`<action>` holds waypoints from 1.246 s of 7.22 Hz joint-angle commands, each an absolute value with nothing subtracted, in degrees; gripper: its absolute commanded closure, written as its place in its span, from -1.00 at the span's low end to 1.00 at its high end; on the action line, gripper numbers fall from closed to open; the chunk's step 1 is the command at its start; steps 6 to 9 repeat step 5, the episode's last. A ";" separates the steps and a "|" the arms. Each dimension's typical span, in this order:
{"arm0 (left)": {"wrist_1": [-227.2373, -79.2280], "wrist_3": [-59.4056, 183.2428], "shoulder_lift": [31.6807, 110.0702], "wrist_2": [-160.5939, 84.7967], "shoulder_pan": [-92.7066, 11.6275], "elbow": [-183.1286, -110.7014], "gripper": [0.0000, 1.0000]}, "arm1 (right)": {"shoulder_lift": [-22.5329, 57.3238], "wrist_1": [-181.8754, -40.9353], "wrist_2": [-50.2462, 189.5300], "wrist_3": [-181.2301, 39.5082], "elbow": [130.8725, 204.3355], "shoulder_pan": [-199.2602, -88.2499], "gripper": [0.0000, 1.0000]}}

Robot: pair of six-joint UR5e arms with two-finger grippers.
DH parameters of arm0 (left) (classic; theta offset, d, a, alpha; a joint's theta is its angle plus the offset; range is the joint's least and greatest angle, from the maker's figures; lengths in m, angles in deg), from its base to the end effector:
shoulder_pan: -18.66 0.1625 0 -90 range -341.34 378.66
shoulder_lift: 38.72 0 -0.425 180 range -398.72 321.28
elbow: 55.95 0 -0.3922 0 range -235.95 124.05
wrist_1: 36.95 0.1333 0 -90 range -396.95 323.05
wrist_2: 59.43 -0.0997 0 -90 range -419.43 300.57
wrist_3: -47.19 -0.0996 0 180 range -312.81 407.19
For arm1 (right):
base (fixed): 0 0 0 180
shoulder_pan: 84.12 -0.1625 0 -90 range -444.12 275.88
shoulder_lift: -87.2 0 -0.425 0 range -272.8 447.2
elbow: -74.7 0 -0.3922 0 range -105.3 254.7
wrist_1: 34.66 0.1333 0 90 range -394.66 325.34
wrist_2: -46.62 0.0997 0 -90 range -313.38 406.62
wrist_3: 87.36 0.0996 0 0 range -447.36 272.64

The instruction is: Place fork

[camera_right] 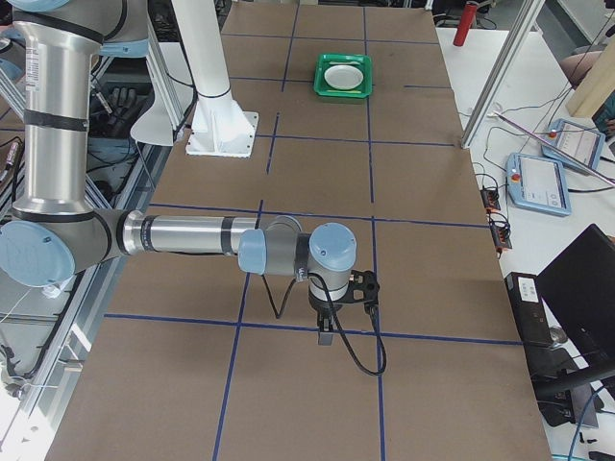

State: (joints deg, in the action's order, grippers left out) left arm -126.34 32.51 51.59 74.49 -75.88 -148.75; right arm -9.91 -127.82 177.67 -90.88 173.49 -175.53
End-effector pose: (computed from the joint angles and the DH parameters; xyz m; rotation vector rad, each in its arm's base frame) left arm -0.1033 -0.4900 0.6335 0.1691 0.7499 0.1849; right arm 0.0786 -0.4354 0.6504 0.0061 -0.7168 -0.0260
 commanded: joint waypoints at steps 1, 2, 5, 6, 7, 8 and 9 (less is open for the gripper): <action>-125.38 32.42 51.46 74.43 -75.91 -148.67 -1.00 | -9.92 -127.82 177.66 -90.88 173.49 -175.53 -1.00; -121.98 32.42 52.24 74.43 -75.74 -148.84 -1.00 | -9.92 -127.82 177.66 -90.88 173.49 -175.53 -1.00; -117.99 32.42 52.42 74.51 -75.74 -149.20 -1.00 | -9.92 -127.82 177.66 -90.88 173.49 -175.53 -1.00; -117.99 32.42 52.42 74.51 -75.74 -149.20 -1.00 | -9.92 -127.82 177.66 -90.88 173.49 -175.53 -1.00; -117.99 32.42 52.42 74.51 -75.74 -149.20 -1.00 | -9.92 -127.82 177.66 -90.88 173.49 -175.53 -1.00; -117.99 32.42 52.42 74.51 -75.74 -149.20 -1.00 | -9.92 -127.82 177.66 -90.88 173.49 -175.53 -1.00; -117.99 32.42 52.42 74.51 -75.74 -149.20 -1.00 | -9.92 -127.82 177.66 -90.88 173.49 -175.53 -1.00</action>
